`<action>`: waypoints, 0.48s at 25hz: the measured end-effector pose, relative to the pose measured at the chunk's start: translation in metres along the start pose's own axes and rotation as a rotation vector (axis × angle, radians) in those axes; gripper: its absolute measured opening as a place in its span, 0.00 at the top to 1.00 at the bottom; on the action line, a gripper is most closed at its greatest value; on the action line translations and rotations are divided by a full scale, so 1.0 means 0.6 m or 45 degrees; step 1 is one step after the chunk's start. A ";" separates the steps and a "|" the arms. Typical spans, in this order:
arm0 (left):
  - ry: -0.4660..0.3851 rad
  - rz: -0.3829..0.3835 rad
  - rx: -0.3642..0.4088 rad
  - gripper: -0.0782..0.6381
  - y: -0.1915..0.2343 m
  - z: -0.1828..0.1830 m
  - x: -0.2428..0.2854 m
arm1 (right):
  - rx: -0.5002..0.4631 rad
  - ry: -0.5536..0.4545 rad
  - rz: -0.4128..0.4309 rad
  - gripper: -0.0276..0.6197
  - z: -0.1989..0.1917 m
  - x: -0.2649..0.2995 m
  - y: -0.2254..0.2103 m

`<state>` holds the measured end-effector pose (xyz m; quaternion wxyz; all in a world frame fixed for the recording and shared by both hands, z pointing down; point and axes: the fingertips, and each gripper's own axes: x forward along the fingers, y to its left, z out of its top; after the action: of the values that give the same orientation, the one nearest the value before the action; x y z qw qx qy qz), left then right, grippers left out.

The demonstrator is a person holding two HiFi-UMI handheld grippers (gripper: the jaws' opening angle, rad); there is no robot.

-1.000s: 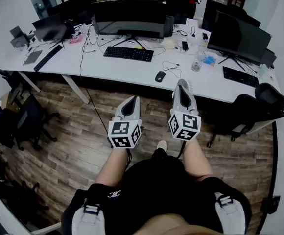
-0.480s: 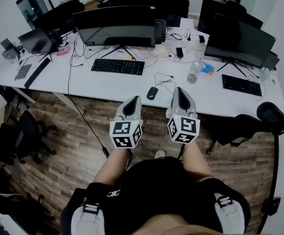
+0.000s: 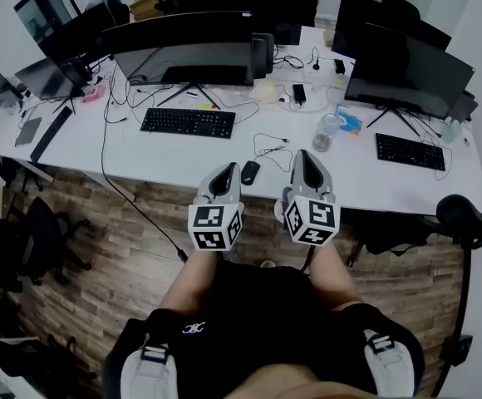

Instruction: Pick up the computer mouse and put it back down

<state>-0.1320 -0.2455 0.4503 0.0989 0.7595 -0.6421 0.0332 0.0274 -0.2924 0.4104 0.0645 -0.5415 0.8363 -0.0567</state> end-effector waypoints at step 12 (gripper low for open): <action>0.106 -0.101 0.019 0.82 0.007 -0.030 0.115 | 0.017 0.039 -0.115 0.96 -0.015 0.049 -0.055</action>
<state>-0.1229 -0.3094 0.4805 0.1211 0.7829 -0.6066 0.0658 0.0437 -0.3328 0.4234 0.0527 -0.5774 0.8114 -0.0734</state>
